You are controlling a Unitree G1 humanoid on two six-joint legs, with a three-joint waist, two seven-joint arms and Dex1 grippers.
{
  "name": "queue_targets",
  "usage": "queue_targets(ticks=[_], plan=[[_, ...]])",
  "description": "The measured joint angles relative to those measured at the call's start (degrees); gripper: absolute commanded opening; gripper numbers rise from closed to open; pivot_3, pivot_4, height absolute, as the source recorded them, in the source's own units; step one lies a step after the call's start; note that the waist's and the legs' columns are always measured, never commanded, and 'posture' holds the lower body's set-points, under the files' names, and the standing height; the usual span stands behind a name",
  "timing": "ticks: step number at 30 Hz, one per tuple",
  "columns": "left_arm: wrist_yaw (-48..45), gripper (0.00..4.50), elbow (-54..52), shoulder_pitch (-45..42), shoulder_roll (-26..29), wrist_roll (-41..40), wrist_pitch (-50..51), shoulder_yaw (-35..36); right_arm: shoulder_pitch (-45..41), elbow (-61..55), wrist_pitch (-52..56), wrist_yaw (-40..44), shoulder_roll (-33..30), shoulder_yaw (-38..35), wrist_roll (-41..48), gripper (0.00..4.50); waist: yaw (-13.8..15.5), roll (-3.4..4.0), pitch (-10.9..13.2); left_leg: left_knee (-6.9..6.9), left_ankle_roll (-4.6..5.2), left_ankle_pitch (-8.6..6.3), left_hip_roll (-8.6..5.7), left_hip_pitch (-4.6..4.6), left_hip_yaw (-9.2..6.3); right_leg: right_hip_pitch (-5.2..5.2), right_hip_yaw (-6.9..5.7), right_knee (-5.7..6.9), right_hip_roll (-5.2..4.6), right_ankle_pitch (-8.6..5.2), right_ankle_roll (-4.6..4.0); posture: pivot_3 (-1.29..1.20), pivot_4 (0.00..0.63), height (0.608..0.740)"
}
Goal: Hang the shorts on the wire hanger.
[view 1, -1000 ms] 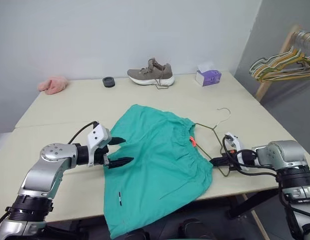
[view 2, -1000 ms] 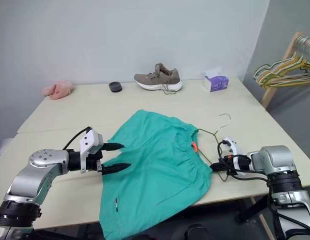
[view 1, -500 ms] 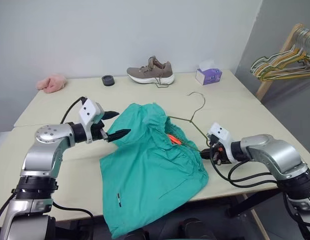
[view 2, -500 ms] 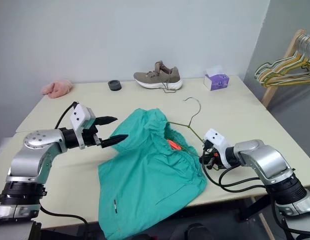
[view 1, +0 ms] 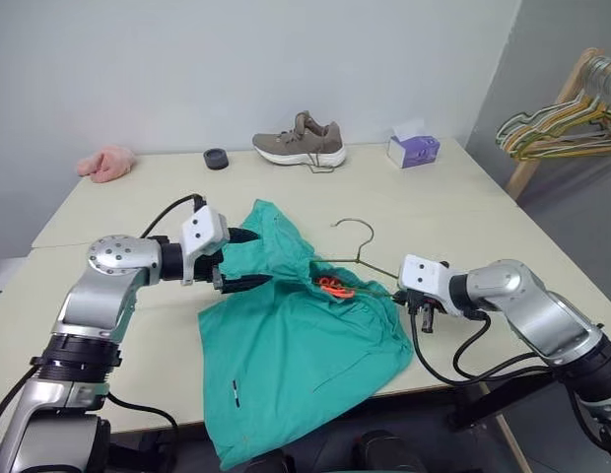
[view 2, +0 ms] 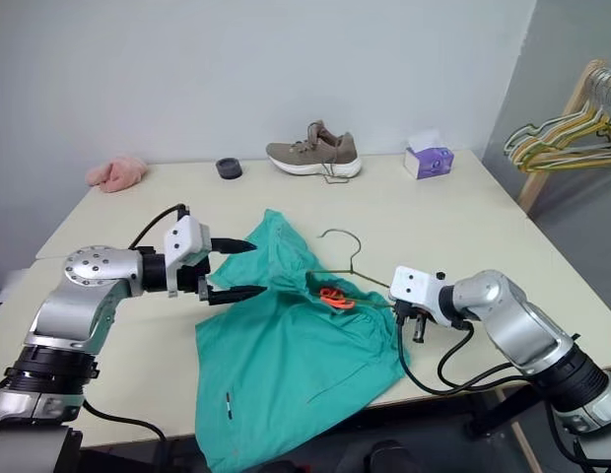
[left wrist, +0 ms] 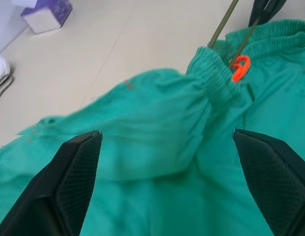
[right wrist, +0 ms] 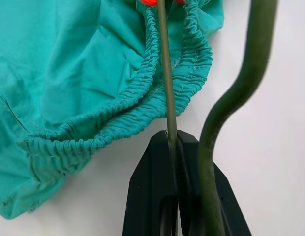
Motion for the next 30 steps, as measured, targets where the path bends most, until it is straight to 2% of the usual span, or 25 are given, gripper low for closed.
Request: queue_targets(ticks=[19,22,30], plan=[[-1.7,4.48,3.3,-0.3,-1.8,6.5,-7.8,-6.3,-1.0,-4.2,-4.8,2.7,2.3,0.1,-6.4,0.0,-0.3,0.0,0.0,0.12,0.0,0.01,-0.01,0.07,-0.02,0.0,-0.01,0.24,0.02,-0.01,-0.02,-0.18,0.0,0.74],[-2.1,3.9,3.4,-0.3,-2.6,6.5,-8.6,-6.3,-1.5,-5.3,-4.1,3.0,2.9,0.1,-6.3,0.0,-0.3,-0.01,0.0,0.13,0.0,0.01,-0.01,0.06,-0.02,0.01,0.0,0.24,0.01,-0.01,-0.02,-0.18,0.0,0.74],[-2.7,1.36,3.4,0.0,-3.6,6.3,-8.2,-6.3,-1.6,-6.0,-2.8,3.9,3.4,-0.7,-6.4,0.0,-0.3,-0.01,0.0,0.14,0.0,0.01,-0.01,0.07,-0.03,0.01,-0.01,0.26,0.01,-0.01,-0.02,-0.17,0.0,0.74]])
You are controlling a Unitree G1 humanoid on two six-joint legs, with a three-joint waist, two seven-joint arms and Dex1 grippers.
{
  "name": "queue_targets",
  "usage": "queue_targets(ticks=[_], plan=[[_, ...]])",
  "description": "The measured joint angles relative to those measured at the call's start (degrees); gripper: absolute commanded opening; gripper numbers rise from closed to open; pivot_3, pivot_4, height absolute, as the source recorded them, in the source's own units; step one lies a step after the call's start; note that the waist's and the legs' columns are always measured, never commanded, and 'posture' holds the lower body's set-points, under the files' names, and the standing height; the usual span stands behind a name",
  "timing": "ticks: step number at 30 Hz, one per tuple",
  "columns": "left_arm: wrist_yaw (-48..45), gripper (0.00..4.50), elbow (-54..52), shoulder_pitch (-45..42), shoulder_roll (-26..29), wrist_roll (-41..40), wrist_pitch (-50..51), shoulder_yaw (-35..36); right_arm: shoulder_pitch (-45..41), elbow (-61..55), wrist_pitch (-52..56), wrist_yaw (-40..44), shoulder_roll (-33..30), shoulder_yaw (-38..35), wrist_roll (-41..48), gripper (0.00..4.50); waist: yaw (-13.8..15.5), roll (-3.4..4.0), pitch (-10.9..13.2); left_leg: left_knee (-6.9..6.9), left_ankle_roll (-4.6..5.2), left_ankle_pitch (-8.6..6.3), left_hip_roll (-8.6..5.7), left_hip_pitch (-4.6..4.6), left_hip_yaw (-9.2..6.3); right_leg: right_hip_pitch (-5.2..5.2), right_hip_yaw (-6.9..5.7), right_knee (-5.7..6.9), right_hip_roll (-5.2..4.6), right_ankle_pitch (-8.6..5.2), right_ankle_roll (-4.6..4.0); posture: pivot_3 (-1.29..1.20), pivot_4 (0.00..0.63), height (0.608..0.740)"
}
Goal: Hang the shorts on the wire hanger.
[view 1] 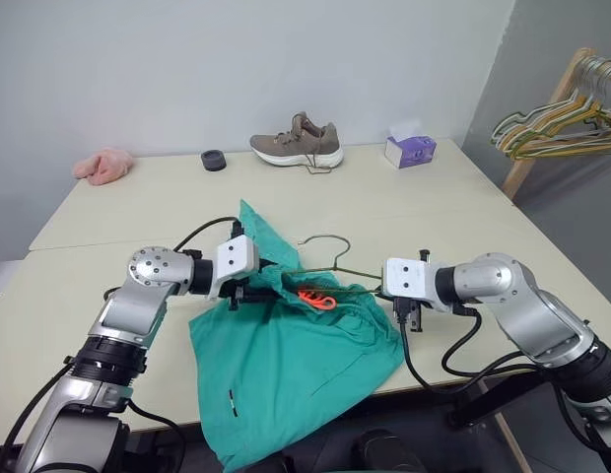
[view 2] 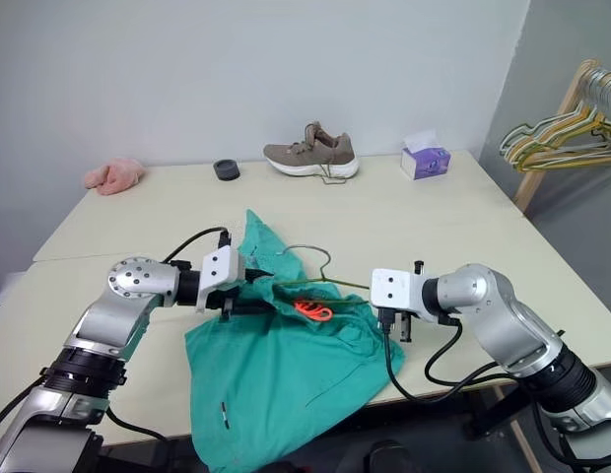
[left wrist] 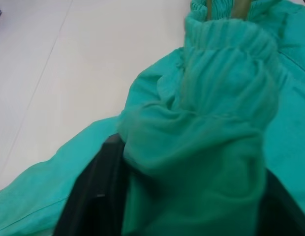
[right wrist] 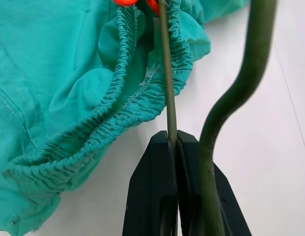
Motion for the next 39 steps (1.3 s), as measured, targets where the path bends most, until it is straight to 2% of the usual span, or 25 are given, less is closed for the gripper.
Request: queue_targets(ticks=[2,4,9,10,11,17,19,22,24,29,35,39], plan=[[-0.2,0.69,-0.1,0.4,-0.1,0.0,0.2,0.0,0.0,-0.1,0.0,0.0,0.0,-0.1,0.0,0.0,0.0,0.0,0.0,0.0,0.0,0.0,0.0,0.0,0.0,0.0,0.0,0.0,0.0,0.0,0.0,-0.17,0.0,0.74],[-1.3,0.21,-0.7,1.0,-0.1,0.0,0.2,-0.4,0.0,-0.1,-0.2,0.0,-0.3,-0.7,-0.3,0.0,0.0,0.0,0.0,0.0,0.0,0.0,0.0,-0.01,0.01,0.0,0.01,0.0,0.0,0.0,0.0,-0.17,0.0,0.74],[-1.7,0.11,-2.5,1.9,-0.4,-0.2,0.1,-0.6,0.1,1.1,-5.6,2.1,-2.6,-0.9,-0.4,0.0,0.0,0.0,0.0,0.0,0.0,0.0,0.0,0.0,0.01,0.01,0.0,0.0,0.0,0.0,0.0,-0.17,0.0,0.74],[-1.7,0.11,-2.8,2.0,-0.5,-0.3,0.2,-0.7,0.2,1.4,-7.1,2.6,-3.2,-1.2,-0.3,0.52,0.0,0.0,0.0,0.0,0.0,0.0,-0.01,0.0,0.01,0.01,0.0,0.0,0.0,0.0,0.0,-0.17,0.0,0.74],[-1.7,0.11,-2.8,2.0,-0.5,-0.3,0.6,-0.7,0.2,1.5,-8.8,3.3,-3.8,-1.3,-0.3,0.73,0.0,0.0,0.0,0.0,0.0,0.0,-0.01,0.0,0.01,0.01,-0.01,0.0,0.0,0.0,0.0,-0.17,0.0,0.74],[-1.6,0.01,-2.8,2.7,-0.4,-1.0,1.8,-0.7,2.3,8.1,-17.5,6.5,-10.9,-3.3,-0.8,2.85,0.1,0.0,0.0,0.04,0.0,0.0,-0.01,0.0,0.03,0.03,0.0,0.0,-0.01,0.0,0.0,-0.18,0.0,0.74],[-0.1,0.0,-2.4,3.0,-0.1,-1.0,2.6,-0.2,4.2,10.9,-18.1,7.4,-14.4,-6.0,-0.9,3.35,0.2,0.01,0.0,0.05,0.0,0.0,-0.02,0.01,0.04,0.03,0.02,0.0,-0.01,0.0,0.0,-0.18,0.0,0.74],[1.4,0.0,-1.6,3.9,1.0,-1.0,3.5,1.5,8.6,11.3,-14.4,9.2,-17.1,-11.7,2.6,4.4,0.1,0.01,0.0,0.02,0.0,0.0,0.01,0.05,0.01,0.04,0.0,0.03,0.0,-0.02,-0.04,-0.19,0.0,0.74],[1.8,0.0,-1.3,3.9,0.9,-1.1,3.7,1.9,12.9,7.1,-9.2,10.0,-15.9,-14.8,7.7,4.46,-0.1,-0.02,0.0,0.01,0.0,0.0,0.05,0.05,-0.02,0.05,-0.02,0.06,0.04,-0.03,-0.05,-0.19,0.0,0.74],[2.7,0.0,-1.2,3.7,0.7,-1.1,4.6,2.0,19.8,-4.8,5.7,6.0,-6.6,-16.2,18.5,4.46,-0.6,-0.06,-0.1,0.03,0.0,0.0,0.05,0.02,-0.05,0.05,-0.01,0.08,0.07,-0.04,-0.05,-0.19,0.0,0.74],[2.8,0.0,-1.4,3.5,0.6,-1.1,5.8,2.1,20.0,-7.0,17.1,-6.4,5.6,-15.6,20.5,4.46,-0.8,-0.15,-0.1,0.04,0.0,0.0,0.04,0.01,-0.08,0.05,-0.03,0.07,0.06,-0.04,-0.05,-0.18,0.0,0.74],[2.9,0.0,-1.6,3.5,0.6,-1.1,6.2,2.1,19.0,-6.0,24.3,-11.4,11.6,-16.1,23.1,4.46,-0.8,-0.15,-0.1,0.03,0.0,0.0,0.03,0.01,-0.1,0.05,-0.04,0.07,0.06,-0.03,-0.06,-0.18,0.0,0.74]])
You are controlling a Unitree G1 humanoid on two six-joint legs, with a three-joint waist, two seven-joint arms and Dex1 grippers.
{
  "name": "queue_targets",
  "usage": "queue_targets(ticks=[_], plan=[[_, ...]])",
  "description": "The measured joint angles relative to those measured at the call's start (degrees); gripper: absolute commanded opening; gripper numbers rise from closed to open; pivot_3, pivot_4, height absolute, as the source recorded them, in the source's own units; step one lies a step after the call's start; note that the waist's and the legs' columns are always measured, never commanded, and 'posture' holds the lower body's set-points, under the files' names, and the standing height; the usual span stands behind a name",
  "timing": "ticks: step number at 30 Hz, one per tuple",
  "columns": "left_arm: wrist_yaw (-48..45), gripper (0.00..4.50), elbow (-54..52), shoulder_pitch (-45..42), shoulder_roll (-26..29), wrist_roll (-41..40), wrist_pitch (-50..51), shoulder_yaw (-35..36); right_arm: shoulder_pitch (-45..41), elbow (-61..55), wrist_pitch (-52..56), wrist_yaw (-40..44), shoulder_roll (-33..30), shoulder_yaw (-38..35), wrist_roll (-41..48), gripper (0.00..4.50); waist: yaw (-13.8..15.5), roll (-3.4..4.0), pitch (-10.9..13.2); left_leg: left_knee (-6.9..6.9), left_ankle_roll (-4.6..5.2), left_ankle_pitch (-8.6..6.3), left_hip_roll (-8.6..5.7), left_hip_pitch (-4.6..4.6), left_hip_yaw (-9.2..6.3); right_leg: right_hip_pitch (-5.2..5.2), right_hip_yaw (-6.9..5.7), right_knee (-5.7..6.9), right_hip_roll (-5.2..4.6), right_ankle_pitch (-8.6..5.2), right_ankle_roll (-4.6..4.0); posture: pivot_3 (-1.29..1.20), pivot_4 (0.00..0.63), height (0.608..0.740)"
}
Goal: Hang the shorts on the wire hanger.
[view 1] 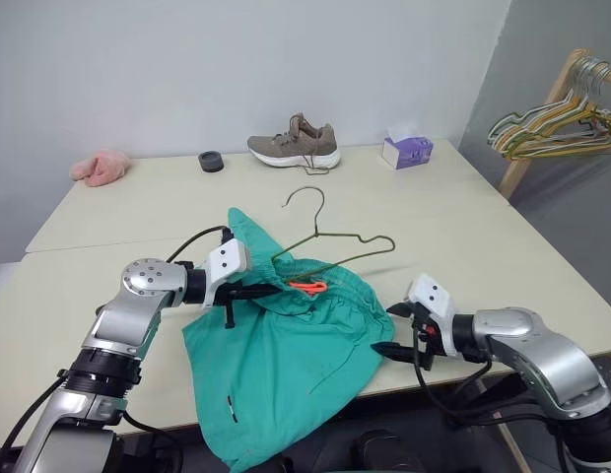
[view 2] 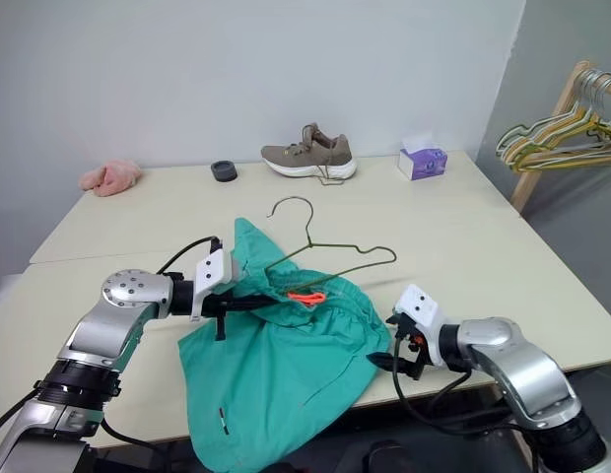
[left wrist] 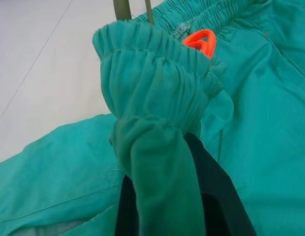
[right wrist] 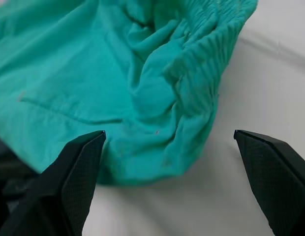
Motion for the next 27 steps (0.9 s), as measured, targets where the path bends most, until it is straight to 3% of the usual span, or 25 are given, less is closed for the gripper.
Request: queue_targets(ticks=[3,9,16,20,27], plan=[[0.4,0.0,-0.2,0.0,0.0,0.0,0.2,0.0,-0.4,0.7,4.7,-1.8,3.4,-0.6,2.9,4.46,0.0,0.0,0.0,0.0,0.0,0.0,0.0,0.0,0.0,0.0,0.0,0.0,0.0,0.0,0.0,-0.17,0.0,0.74],[1.2,0.0,-1.4,0.1,0.0,-0.4,1.2,0.2,-1.6,4.0,8.3,-8.7,9.9,-2.1,4.1,2.5,0.0,0.0,0.0,-0.02,0.0,0.0,0.0,0.0,-0.01,-0.02,-0.02,0.0,0.0,0.0,0.0,-0.17,0.0,0.74],[3.1,0.0,-4.5,1.5,0.0,-4.5,5.9,3.2,-1.8,7.8,3.1,-16.4,14.0,-3.5,1.6,0.04,-0.1,0.01,0.0,-0.02,0.0,0.0,0.0,-0.01,-0.01,-0.03,-0.01,0.01,-0.01,0.0,0.0,-0.17,0.0,0.74],[3.3,0.0,-8.5,3.5,0.6,-10.4,12.9,7.3,-4.0,10.3,3.5,-17.7,15.1,-9.1,3.7,0.04,-0.2,0.01,0.0,-0.03,0.0,0.0,0.0,-0.02,0.01,-0.03,0.0,0.01,0.0,0.0,-0.01,-0.16,0.0,0.74],[-1.9,0.0,-18.6,7.2,8.2,-24.1,26.5,12.4,-7.8,13.9,13.4,-16.7,14.6,-16.4,12.0,0.04,-0.3,0.03,0.0,-0.1,0.01,0.0,0.01,0.01,0.0,-0.02,-0.01,0.03,0.04,-0.02,-0.05,-0.15,0.0,0.74]])
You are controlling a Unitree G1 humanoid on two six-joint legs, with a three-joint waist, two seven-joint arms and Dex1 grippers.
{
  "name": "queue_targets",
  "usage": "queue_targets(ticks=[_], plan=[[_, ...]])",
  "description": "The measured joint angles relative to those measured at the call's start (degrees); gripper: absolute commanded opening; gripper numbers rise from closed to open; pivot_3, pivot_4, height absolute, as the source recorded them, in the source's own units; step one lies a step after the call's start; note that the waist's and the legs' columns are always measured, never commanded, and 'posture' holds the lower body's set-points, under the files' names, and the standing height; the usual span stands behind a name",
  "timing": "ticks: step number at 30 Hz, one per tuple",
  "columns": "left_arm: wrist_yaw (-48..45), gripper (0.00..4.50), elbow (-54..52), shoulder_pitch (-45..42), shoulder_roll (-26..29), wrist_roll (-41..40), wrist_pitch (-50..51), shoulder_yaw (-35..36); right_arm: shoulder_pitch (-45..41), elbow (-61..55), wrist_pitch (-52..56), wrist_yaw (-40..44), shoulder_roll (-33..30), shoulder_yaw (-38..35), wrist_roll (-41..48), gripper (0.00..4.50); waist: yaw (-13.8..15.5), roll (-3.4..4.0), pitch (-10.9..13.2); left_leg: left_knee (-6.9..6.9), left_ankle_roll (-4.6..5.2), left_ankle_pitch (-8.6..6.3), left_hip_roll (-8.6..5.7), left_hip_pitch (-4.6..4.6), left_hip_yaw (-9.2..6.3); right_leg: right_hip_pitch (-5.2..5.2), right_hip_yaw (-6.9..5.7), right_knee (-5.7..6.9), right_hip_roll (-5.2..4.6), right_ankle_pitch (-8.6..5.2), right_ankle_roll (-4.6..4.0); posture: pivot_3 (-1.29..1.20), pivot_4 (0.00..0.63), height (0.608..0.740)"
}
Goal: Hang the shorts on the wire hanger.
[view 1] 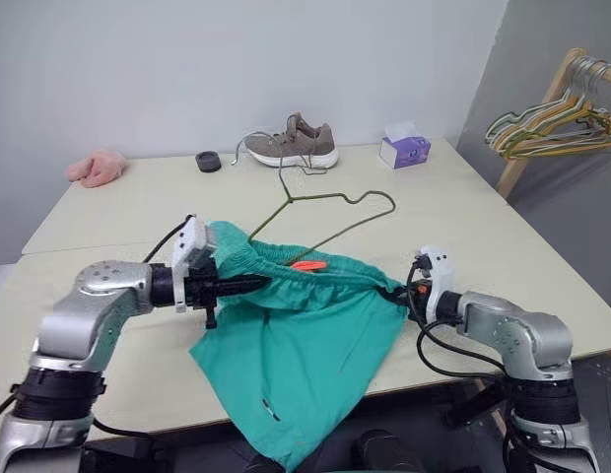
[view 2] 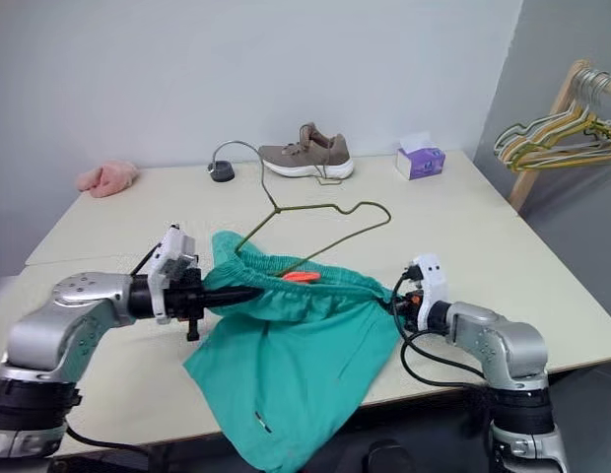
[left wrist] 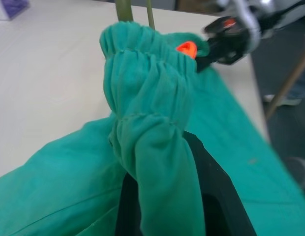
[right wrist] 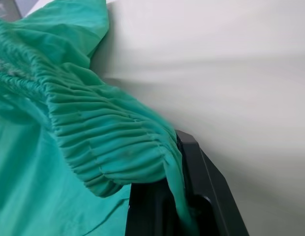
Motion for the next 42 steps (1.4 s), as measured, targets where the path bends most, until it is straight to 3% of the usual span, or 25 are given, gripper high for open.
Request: queue_targets(ticks=[6,10,17,20,24,31,39,42], plan=[[-6.1,0.0,-2.6,3.1,6.5,-1.7,0.4,0.2,-2.3,2.9,4.5,0.3,-0.7,-1.4,3.4,0.04,0.1,0.04,0.0,-0.03,0.0,0.0,0.01,0.03,0.06,-0.01,0.05,-0.01,0.26,-0.02,-0.02,-0.15,0.0,0.74],[-8.5,0.0,-1.9,3.3,9.4,1.3,-4.4,-0.3,-3.9,4.5,5.5,0.2,-0.8,-1.9,4.8,0.04,0.1,0.06,0.0,-0.04,0.0,0.0,0.01,0.02,0.1,-0.02,0.1,-0.03,0.31,-0.03,-0.03,-0.15,0.0,0.74],[-5.5,0.0,4.6,-0.2,6.4,4.2,-8.2,-1.3,-1.1,-0.5,-3.8,3.5,-6.9,3.2,3.8,0.04,0.3,0.08,0.0,-0.04,0.0,0.0,0.02,-0.02,0.1,-0.03,0.1,-0.07,0.3,-0.04,-0.01,-0.16,0.0,0.74],[-4.0,0.0,5.4,-0.4,4.9,4.2,-8.1,-1.3,1.4,-3.9,-9.3,4.6,-10.0,8.7,0.3,0.69,0.1,0.07,0.0,-0.05,0.0,-0.01,0.07,-0.02,0.13,-0.07,0.15,-0.08,0.19,-0.03,-0.01,-0.16,0.0,0.74],[-2.7,0.0,5.3,-0.4,3.5,4.2,-7.8,-1.3,3.2,-6.0,-16.9,4.6,-14.2,16.8,-7.4,2.04,0.0,0.07,0.0,-0.05,0.0,-0.01,0.09,-0.01,0.15,-0.11,0.16,-0.05,0.14,-0.03,-0.01,-0.16,0.0,0.74],[-2.1,0.0,4.9,0.0,3.1,4.1,-7.7,-1.3,2.0,-5.7,-25.1,4.5,-14.5,19.1,-13.9,2.04,0.2,0.05,0.0,-0.03,0.0,0.0,0.07,-0.02,0.13,-0.09,0.14,-0.06,0.13,-0.03,-0.01,-0.16,0.0,0.74],[-2.0,0.0,4.8,0.1,2.3,4.3,-7.8,-1.3,2.5,-8.9,-27.7,10.3,-16.7,19.2,-14.4,2.04,0.3,0.04,0.0,-0.03,0.0,0.0,0.08,-0.01,0.11,-0.07,0.13,-0.05,0.12,-0.03,-0.02,-0.16,0.0,0.74],[-2.0,0.0,4.8,0.1,2.2,4.3,-7.8,-1.4,2.5,-8.8,-27.8,10.6,-15.8,19.9,-14.7,1.44,0.2,0.03,0.0,-0.04,0.0,0.0,0.08,0.0,0.1,-0.07,0.12,-0.05,0.12,-0.03,-0.02,-0.16,0.0,0.74]])
